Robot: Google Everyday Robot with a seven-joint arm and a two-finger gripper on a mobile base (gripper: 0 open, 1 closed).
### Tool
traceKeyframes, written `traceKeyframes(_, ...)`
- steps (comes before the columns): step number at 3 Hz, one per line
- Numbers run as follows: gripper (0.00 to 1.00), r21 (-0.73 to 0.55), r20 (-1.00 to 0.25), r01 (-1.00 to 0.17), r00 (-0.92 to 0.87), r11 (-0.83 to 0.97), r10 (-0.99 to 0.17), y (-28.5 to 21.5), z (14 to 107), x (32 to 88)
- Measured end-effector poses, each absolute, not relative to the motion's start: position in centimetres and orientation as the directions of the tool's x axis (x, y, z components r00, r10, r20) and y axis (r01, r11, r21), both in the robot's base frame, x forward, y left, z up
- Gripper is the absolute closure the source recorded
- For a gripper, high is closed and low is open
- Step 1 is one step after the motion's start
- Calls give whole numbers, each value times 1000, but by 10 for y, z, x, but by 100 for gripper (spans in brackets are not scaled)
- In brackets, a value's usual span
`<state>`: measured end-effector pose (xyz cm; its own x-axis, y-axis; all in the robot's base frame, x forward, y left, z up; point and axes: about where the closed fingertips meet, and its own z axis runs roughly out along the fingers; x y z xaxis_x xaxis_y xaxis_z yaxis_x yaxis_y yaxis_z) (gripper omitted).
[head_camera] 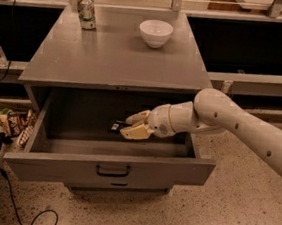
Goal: Place rxbar chocolate into top drawer
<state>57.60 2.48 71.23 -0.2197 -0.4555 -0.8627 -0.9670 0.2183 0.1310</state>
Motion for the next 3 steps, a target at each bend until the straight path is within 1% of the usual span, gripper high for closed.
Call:
traceKeyframes(2, 99, 71, -845, -978, -164, 197, -509, 34, 685, 580)
traceKeyframes(3, 69, 62, -837, -980, -155, 190, -525, 43, 666, 586)
